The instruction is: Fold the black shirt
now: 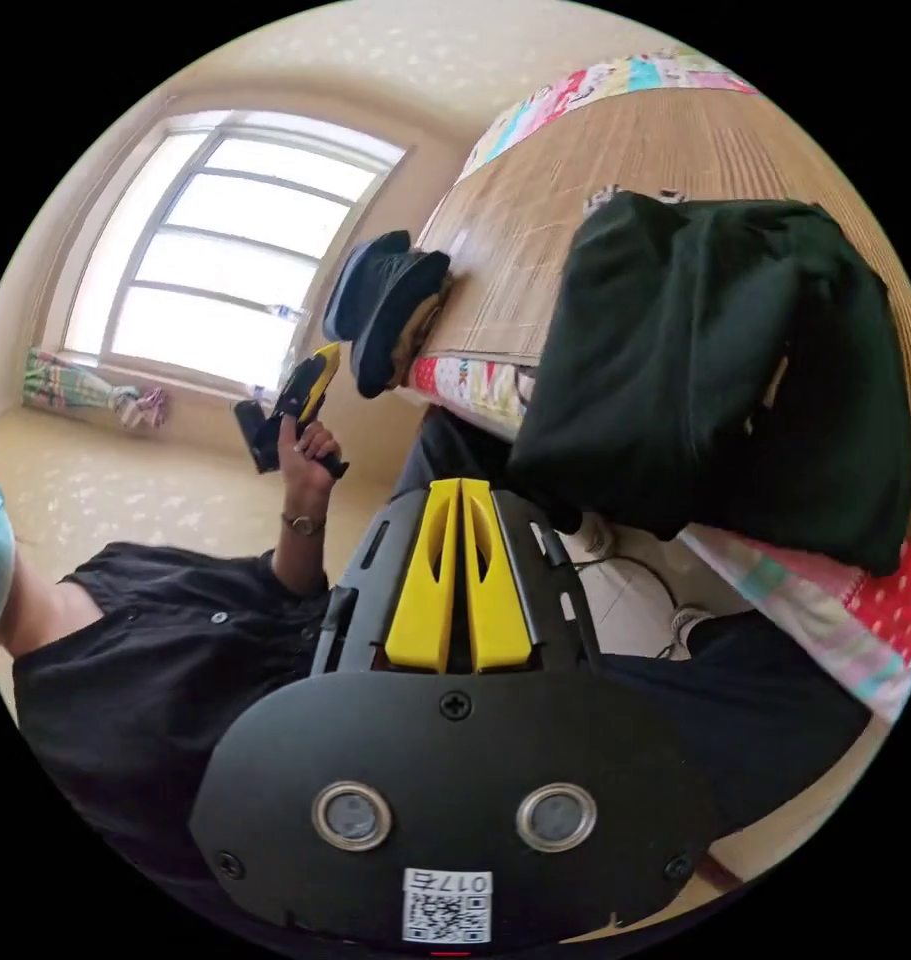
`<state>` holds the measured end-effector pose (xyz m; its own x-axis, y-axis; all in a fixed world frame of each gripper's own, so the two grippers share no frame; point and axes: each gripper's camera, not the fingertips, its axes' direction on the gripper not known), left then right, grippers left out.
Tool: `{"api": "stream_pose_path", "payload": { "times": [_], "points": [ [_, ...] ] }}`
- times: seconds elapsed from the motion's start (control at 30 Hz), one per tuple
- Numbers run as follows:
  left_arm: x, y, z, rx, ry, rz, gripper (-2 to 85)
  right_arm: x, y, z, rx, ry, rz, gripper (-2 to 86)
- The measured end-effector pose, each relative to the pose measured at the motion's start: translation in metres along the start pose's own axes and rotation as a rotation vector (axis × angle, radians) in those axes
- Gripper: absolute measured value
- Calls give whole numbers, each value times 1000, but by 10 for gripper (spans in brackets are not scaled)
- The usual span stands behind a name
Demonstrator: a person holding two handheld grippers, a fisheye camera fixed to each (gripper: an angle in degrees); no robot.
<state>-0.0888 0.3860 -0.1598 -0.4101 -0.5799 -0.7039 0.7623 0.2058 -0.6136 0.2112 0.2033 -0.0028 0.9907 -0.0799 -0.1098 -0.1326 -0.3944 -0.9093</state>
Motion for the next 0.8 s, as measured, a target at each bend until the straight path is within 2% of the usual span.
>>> {"api": "stream_pose_path", "payload": {
  "times": [0.1,0.17,0.23,0.3,0.43,0.57,0.67,0.8],
  "points": [
    [9,-1,20,-44,30,20,-8,-17,-10,-49,160,144,-94,16],
    [15,0,33,-67,69,46,-6,-8,-15,-70,281,317,-58,23],
    [25,-2,48,-102,118,94,5,20,-21,-82,395,550,70,49],
    [35,-4,61,-145,160,137,28,41,-23,-81,448,654,129,72],
    [53,-10,83,-205,161,200,44,85,-31,-72,444,520,201,83],
    [53,-19,106,-255,204,187,45,104,-39,-54,339,540,255,57],
    [50,-26,127,-286,230,161,49,77,-28,-53,393,483,127,41],
    [44,-37,178,-465,344,115,94,25,-12,-37,392,304,-153,33]
  ]
}}
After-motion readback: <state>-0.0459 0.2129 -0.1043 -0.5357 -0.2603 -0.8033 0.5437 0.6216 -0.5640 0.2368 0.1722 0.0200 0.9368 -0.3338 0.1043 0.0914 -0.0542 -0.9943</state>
